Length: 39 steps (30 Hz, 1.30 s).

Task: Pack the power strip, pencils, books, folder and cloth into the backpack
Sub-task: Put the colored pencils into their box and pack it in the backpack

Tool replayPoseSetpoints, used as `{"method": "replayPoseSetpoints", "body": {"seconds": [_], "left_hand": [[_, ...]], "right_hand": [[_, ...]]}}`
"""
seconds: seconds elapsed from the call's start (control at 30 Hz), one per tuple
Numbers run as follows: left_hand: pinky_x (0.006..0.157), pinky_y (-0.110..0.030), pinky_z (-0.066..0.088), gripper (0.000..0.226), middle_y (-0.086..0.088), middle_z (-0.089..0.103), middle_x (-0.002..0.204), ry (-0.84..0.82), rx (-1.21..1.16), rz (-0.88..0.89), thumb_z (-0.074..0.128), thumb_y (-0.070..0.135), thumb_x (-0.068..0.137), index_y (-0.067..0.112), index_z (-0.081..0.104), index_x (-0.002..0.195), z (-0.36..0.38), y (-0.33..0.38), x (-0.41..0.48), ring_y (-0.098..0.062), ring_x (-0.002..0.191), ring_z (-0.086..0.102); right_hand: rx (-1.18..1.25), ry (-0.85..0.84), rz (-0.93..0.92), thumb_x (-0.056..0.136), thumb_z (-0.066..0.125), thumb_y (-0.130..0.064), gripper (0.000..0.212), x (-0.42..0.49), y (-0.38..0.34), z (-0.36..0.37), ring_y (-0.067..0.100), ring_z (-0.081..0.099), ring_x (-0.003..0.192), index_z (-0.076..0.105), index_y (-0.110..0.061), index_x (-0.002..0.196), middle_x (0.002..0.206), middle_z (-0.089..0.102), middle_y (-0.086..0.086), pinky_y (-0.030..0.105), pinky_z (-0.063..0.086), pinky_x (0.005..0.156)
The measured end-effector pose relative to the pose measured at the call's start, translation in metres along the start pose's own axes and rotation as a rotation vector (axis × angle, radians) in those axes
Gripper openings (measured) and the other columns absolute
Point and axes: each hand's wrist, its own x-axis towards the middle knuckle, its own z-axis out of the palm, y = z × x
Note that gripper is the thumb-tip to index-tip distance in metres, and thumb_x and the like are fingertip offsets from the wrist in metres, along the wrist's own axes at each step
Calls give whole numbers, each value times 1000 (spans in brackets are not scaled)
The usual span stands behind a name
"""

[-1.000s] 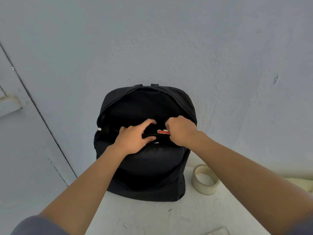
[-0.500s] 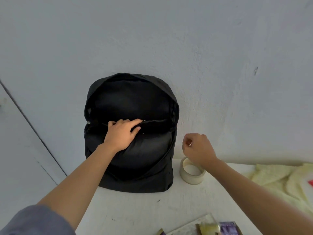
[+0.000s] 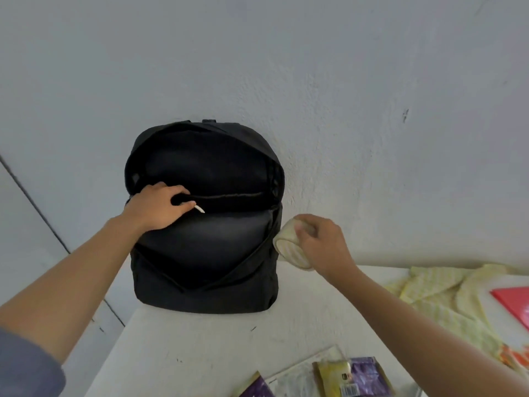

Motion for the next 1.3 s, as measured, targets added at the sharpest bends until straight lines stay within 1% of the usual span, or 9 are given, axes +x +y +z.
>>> {"method": "replayPoseSetpoints", "body": {"seconds": [0.17, 0.37, 0.57, 0.8, 0.9, 0.97, 1.07, 1.2, 1.3], "left_hand": [[113, -49, 39, 46, -13, 55, 136, 4, -72, -11, 58, 51, 98, 32, 57, 139, -2, -10, 1, -36, 133, 47], [101, -45, 48, 50, -7, 59, 125, 22, -60, 8, 62, 48, 96, 26, 55, 140, 3, -6, 0, -28, 120, 57], [88, -38, 50, 30, 4, 64, 100, -27, -75, -7, 61, 48, 95, 29, 54, 116, -1, -4, -2, -21, 99, 62], [84, -26, 46, 33, 4, 73, 109, 307, -264, -27, 66, 43, 93, 31, 72, 123, 23, -2, -35, -16, 102, 65], [80, -9, 34, 24, 14, 72, 100, 337, -381, 14, 73, 38, 90, 31, 78, 113, 28, -10, -40, -8, 97, 60], [80, -9, 36, 18, 16, 71, 93, 335, -421, 53, 76, 36, 88, 33, 80, 106, 26, -16, -41, -5, 92, 60], [86, -21, 43, 16, 17, 73, 93, 351, -426, 115, 78, 33, 87, 33, 82, 102, 25, -19, -44, -6, 89, 61], [85, -4, 29, 22, 22, 74, 99, 387, -388, 193, 76, 28, 88, 38, 79, 107, 25, -20, -49, 1, 89, 54], [81, -9, 32, 18, 22, 72, 92, 403, -391, 229, 73, 31, 86, 35, 81, 102, 24, -21, -53, 2, 84, 53]], "right_hand": [[231, 60, -72, 97, 52, -23, 22, 6, -44, -10, -1, 63, 82, 72, -28, 101, 90, 70, -13, 7, 41, 65], [439, 25, -58, 92, 57, -29, 18, 40, -86, 6, 12, 67, 94, 74, -27, 97, 95, 72, -7, 39, 56, 90], [525, -134, -140, 85, 73, -45, 31, 63, -125, 36, 9, 64, 102, 67, -28, 109, 108, 68, -10, 26, 51, 83], [499, -263, -258, 95, 65, -40, 36, 97, -146, 78, 8, 57, 112, 50, -36, 127, 121, 59, -9, 21, 47, 90], [230, -229, -310, 96, 59, -47, 38, 111, -147, 108, 17, 36, 125, 45, -47, 131, 125, 54, -13, 37, 36, 107], [-50, -162, -382, 96, 55, -51, 43, 113, -150, 127, 20, 30, 123, 43, -45, 137, 131, 52, -14, 44, 33, 108], [-263, -104, -492, 98, 52, -52, 53, 110, -145, 148, 21, 32, 116, 43, -35, 147, 138, 51, -10, 40, 37, 103], [-397, -190, -540, 99, 54, -44, 54, 104, -126, 169, 24, 34, 116, 42, -32, 150, 138, 49, -3, 34, 40, 100], [-456, -234, -559, 97, 58, -43, 53, 101, -120, 168, 25, 38, 119, 45, -35, 148, 141, 41, -2, 38, 46, 98]]}}
